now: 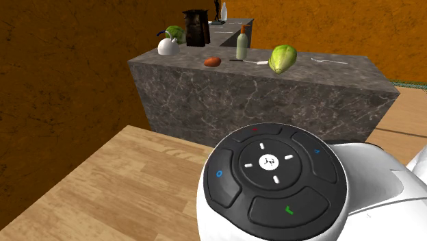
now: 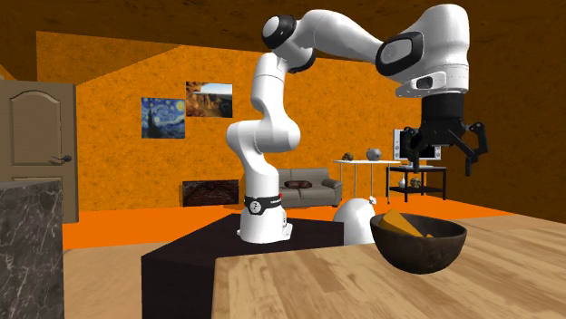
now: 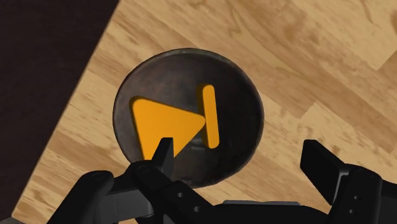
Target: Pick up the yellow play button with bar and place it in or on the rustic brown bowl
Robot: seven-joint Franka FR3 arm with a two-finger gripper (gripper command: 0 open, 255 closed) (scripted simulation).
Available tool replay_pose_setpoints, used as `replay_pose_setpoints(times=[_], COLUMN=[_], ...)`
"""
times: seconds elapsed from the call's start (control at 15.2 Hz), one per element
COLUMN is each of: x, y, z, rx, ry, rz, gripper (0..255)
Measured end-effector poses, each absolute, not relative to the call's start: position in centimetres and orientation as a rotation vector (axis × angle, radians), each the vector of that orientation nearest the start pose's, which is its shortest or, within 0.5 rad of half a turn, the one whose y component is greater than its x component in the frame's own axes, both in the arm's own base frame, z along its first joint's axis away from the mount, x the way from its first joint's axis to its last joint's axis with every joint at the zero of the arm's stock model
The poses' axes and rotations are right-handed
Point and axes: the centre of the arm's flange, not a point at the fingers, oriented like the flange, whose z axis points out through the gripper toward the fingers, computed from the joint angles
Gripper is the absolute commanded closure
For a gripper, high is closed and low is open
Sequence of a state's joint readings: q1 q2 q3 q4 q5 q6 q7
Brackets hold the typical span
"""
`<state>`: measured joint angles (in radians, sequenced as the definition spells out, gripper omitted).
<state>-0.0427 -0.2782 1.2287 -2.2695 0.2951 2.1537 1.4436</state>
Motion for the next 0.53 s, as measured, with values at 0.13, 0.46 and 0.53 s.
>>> replay_pose_setpoints(times=[0.13, 0.46, 0.53], x=[16.9, 16.7, 16.7], y=[47.3, 47.4, 47.4], z=[41.5, 42.7, 42.7], rx=[-3.070, -3.070, -3.070], ry=[0.680, 0.679, 0.679], rz=[-0.025, -0.024, -0.024], gripper=[0, 0, 0])
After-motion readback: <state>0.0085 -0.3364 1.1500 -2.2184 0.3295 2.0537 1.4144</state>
